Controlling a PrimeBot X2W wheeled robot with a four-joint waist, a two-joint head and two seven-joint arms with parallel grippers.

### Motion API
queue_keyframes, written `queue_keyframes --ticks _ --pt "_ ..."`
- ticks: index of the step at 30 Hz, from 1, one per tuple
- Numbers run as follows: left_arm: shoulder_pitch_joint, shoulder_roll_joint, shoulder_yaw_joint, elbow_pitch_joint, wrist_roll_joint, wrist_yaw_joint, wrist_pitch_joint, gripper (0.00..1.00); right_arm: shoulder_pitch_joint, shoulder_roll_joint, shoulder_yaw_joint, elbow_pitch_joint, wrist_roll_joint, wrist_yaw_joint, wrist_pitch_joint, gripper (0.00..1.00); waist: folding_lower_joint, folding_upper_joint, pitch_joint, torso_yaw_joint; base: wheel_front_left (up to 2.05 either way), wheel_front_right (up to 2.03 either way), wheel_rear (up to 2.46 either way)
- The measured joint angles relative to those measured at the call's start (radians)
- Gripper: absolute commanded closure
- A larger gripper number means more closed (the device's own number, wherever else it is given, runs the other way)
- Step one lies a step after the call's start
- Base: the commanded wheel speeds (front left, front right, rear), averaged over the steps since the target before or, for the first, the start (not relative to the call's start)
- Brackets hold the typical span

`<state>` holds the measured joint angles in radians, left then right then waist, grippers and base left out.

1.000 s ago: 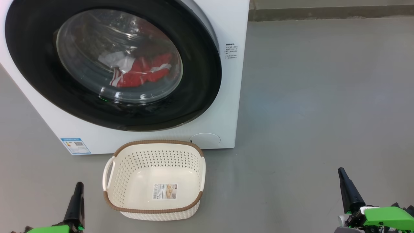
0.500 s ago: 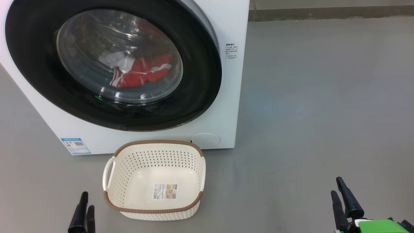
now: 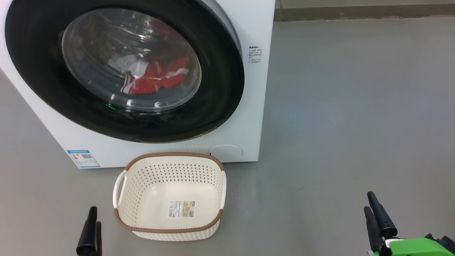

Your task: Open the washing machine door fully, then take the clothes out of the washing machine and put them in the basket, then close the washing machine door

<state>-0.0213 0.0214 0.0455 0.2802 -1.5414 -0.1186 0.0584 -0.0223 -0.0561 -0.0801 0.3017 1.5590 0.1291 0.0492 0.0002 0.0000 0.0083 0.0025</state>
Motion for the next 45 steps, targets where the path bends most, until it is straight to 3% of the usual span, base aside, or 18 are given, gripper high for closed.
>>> queue_keyframes --ticks 14,28,45 --pt "0.0 0.009 -0.021 -0.023 0.159 0.0 -0.044 0.0 -0.005 -0.045 0.065 0.0 -0.142 0.0 -0.043 0.0 0.0 0.0 0.004 0.002 0.0 0.0 0.0" --pt "0.0 0.011 -0.036 -0.039 0.387 0.0 -0.086 0.0 -0.018 -0.062 0.082 0.002 -0.296 0.0 -0.085 0.0 -0.0001 0.0 0.007 0.003 0.0 0.0 0.0" --pt "0.001 0.014 -0.052 -0.054 0.704 0.0 -0.137 0.0 -0.021 -0.104 0.109 0.011 -0.586 0.0 -0.134 0.0 -0.0001 0.0 0.004 0.001 0.0 0.0 0.0"
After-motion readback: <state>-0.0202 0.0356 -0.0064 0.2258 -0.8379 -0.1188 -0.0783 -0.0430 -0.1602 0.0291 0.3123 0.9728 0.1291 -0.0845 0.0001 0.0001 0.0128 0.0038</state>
